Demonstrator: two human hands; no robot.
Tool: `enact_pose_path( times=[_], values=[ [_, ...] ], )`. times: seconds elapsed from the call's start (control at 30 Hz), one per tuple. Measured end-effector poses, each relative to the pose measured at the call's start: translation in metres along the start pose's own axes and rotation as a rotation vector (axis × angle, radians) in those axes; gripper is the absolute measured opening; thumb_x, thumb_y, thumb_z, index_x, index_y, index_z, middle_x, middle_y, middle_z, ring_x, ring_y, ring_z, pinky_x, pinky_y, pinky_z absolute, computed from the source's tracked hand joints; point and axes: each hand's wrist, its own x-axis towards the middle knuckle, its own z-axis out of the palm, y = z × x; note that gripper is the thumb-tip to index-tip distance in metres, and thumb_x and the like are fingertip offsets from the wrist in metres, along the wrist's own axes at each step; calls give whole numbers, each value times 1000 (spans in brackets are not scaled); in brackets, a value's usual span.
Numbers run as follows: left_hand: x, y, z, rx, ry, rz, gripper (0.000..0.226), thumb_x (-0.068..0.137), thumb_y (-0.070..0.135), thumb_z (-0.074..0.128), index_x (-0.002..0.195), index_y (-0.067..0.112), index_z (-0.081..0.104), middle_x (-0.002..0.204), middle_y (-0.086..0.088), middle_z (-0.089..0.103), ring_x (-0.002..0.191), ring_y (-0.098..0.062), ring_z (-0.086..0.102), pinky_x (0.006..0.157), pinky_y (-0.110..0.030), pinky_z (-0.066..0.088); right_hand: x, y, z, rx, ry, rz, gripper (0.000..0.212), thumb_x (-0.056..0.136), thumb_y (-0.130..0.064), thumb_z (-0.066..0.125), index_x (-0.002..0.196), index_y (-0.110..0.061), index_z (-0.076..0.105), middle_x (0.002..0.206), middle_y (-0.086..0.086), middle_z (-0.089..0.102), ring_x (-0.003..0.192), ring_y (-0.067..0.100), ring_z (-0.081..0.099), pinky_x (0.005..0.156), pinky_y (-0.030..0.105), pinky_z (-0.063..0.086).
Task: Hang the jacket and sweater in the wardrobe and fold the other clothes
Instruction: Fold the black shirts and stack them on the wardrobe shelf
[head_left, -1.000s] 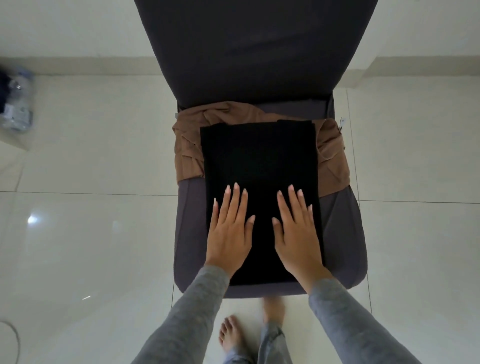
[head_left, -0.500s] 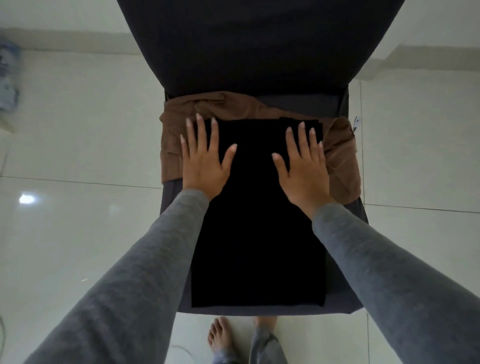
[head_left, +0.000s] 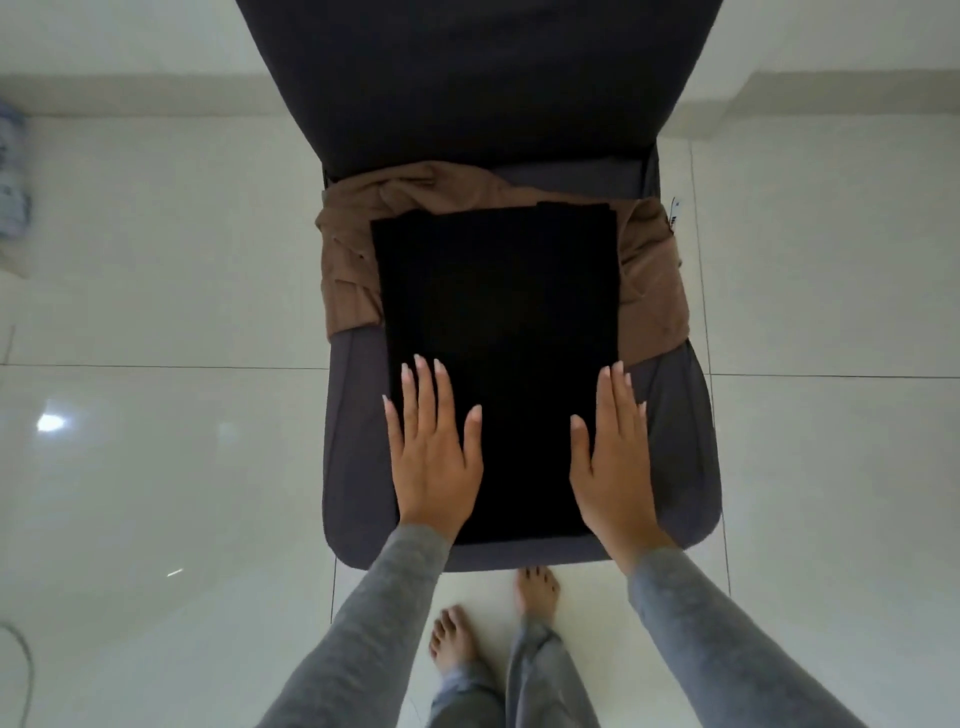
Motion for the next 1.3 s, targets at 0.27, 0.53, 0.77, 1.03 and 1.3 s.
enact_pose_path(
  times=[0.27,0.53,0.77,1.03,1.3],
  values=[
    [-82,-24,-4,9,-99,130,63,99,51,17,149,12,16,158,-7,11,146,-23,3,117,-42,6,-70,-18,-7,277,138,253,50,95,-9,51,142,-6,34,144,7,39,135,17,35,112,23,28],
    [-117,-32,-8,60,-187,229,75,93,55,36,150,10,16,157,-9,14,146,-24,7,116,-43,9,-64,-23,-30,314,66,749,34,86,-24,66,110,-7,50,101,7,58,94,26,57,88,43,47],
    [-95,12,-21,71,-173,325,74,89,46,40,147,6,21,154,-13,25,143,-28,19,114,-49,21,-42,-31,-61,306,-203,730,31,87,-26,62,67,-9,45,66,4,48,70,23,49,61,33,37],
    [-65,49,-69,-491,-161,214,60,94,17,55,147,17,28,153,0,30,145,-13,11,118,-25,10,-22,-86,-112,920,-280,754,7,87,-10,64,92,-6,61,107,14,63,97,23,61,59,22,50],
    [-6,57,-198,-825,-85,184,34,95,14,53,128,20,57,119,5,65,108,-3,59,93,-15,45,4,-180,-192,1165,-204,467,9,96,-15,52,99,-10,59,97,8,66,82,14,64,67,21,53]
  ],
)
